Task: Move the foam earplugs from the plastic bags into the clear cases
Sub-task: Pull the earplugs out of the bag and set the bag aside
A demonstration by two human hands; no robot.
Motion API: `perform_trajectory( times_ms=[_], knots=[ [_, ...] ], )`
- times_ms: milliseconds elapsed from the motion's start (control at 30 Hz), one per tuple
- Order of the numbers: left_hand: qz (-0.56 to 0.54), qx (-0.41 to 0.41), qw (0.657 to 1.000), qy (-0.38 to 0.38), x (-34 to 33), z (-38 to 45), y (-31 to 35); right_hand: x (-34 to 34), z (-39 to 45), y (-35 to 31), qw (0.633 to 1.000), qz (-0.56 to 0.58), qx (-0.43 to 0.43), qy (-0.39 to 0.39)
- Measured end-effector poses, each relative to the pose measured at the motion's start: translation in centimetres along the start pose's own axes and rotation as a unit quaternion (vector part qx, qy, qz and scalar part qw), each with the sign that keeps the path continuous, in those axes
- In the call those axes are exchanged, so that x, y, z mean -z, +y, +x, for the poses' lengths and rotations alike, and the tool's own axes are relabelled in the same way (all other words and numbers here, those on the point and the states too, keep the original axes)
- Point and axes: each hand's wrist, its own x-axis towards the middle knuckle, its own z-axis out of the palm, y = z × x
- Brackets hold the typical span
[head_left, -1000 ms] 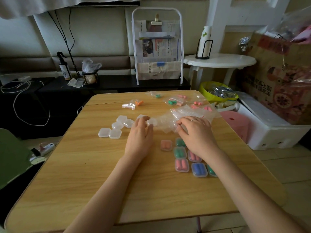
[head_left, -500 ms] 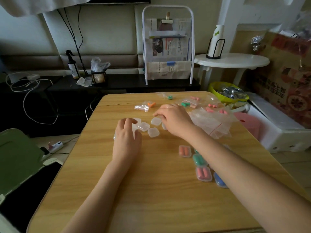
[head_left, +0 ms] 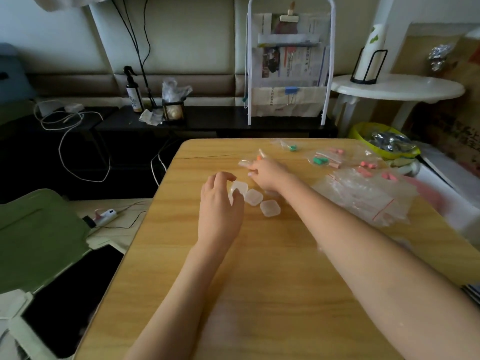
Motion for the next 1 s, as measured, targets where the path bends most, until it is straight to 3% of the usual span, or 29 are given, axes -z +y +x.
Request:
perform_trajectory(
  times_ms=[100,200,267,367,433,533,600,667,733,833,1000],
  knots=[
    [-0.036,0.025,0.999,0.002,0.0,0.0,0.1,1.9,-2.4,-0.1,0.992,0.124,0.007,0.028],
    [-0.118,0.078,0.99,0.002,0.5,-0.1,0.7,4.3,-7.1,-0.4,0.934,0.356,0.017,0.04],
    [-0.194,0.152,0.969,-0.018,0.9,-0.3,1.4,5.4,-11.1,-0.4,0.851,0.525,0.032,0.006],
    [-0.294,0.256,0.916,-0.097,1.6,-1.3,2.8,5.7,-16.6,0.7,0.691,0.717,0.046,-0.077],
    [-0.37,0.235,0.886,-0.152,1.9,-2.6,3.9,5.4,-19.4,1.5,0.649,0.754,0.035,-0.089],
    [-0.441,0.21,0.85,-0.198,1.8,-4.7,5.4,4.8,-21.9,2.5,0.641,0.763,0.013,-0.078],
    [-0.439,0.197,0.856,-0.191,1.4,-5.8,6.2,4.6,-23.0,2.7,0.659,0.749,0.017,-0.066],
    [-0.386,0.147,0.897,-0.155,0.9,-6.5,6.8,4.3,-23.8,2.4,0.684,0.727,0.013,-0.05],
    [-0.296,0.039,0.948,-0.116,0.6,-6.9,7.1,4.0,-24.2,1.9,0.716,0.697,-0.022,-0.021],
    [-0.176,-0.102,0.976,-0.084,0.5,-7.4,7.3,3.7,-24.3,1.3,0.736,0.674,-0.059,0.026],
    [-0.215,-0.029,0.97,-0.106,0.9,-7.3,7.5,4.1,-24.8,2.0,0.727,0.683,-0.04,0.06]
  ],
)
